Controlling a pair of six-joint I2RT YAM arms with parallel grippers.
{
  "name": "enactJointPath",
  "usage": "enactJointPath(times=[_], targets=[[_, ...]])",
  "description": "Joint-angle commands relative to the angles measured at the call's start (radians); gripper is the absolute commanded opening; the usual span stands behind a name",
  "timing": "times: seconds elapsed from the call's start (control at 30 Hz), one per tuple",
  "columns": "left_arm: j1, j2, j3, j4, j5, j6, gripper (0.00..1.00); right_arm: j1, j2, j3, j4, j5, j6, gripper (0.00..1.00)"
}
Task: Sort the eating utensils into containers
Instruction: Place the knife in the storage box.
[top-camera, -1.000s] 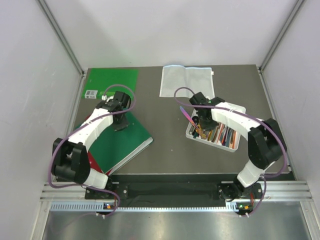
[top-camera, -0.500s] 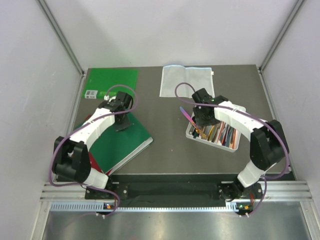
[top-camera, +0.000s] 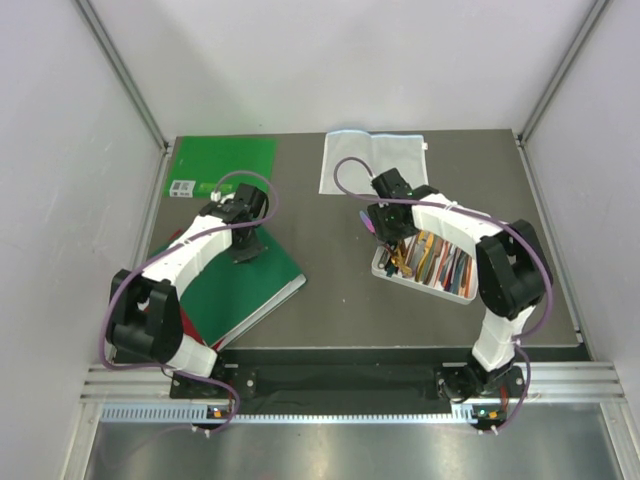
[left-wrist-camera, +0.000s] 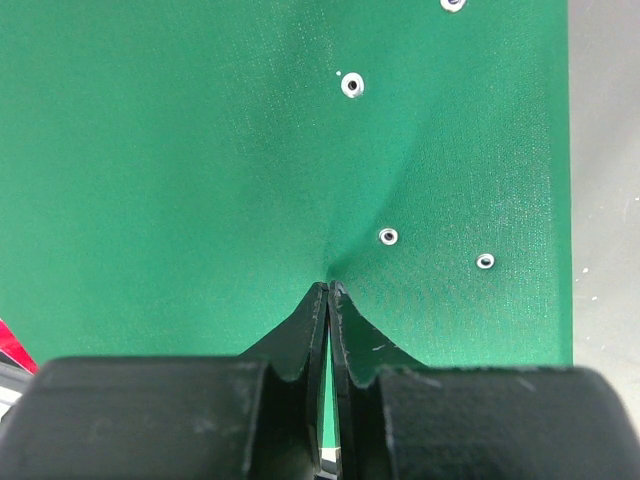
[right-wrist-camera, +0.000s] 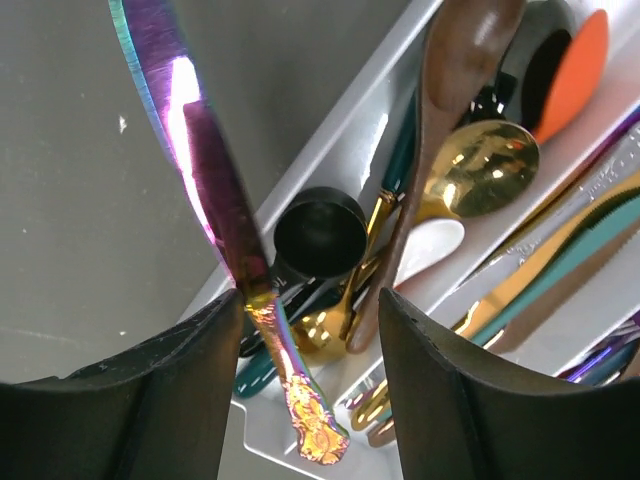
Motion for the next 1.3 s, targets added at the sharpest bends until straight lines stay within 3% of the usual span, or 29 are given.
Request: enactJointPath(times=[0.0, 0.37, 0.5, 0.57, 0.6, 0.63, 0.93, 1.27], targets=[[-0.003, 0.002, 0.036, 0.001, -0.027, -0.012, 0.08, 0.004, 0.031, 0.026, 0.023, -0.017, -0.016, 0.56], [-0.005, 0.019, 0.037, 0.007, -0.019, -0.013, 0.08, 0.004, 0.066, 0.042, 0.007, -0.072, -0.013, 0.55], [-0.005, 0.014, 0.036, -0.002, -0.029, -0.012, 0.08, 0.004, 0.088, 0.032, 0.024, -0.126, -0.016, 0.38], [-0.005, 0.01, 0.031, -0.002, -0.03, -0.012, 0.08, 0.003, 0.086, 0.025, 0.037, -0.129, -0.01, 0.22], [-0.006, 0.008, 0.032, -0.002, -0.03, -0.012, 0.08, 0.004, 0.085, 0.022, 0.038, -0.129, -0.008, 0.06], [-0.006, 0.01, 0.032, -0.002, -0.03, -0.012, 0.08, 0.003, 0.079, 0.02, 0.04, -0.126, -0.008, 0.0], [-0.006, 0.02, 0.034, 0.006, -0.015, -0.015, 0.08, 0.006, -0.001, 0.032, 0.018, -0.061, -0.015, 0.0], [-0.009, 0.053, 0.055, 0.009, 0.011, -0.018, 0.08, 0.004, -0.042, 0.173, -0.124, -0.032, -0.005, 0.0]])
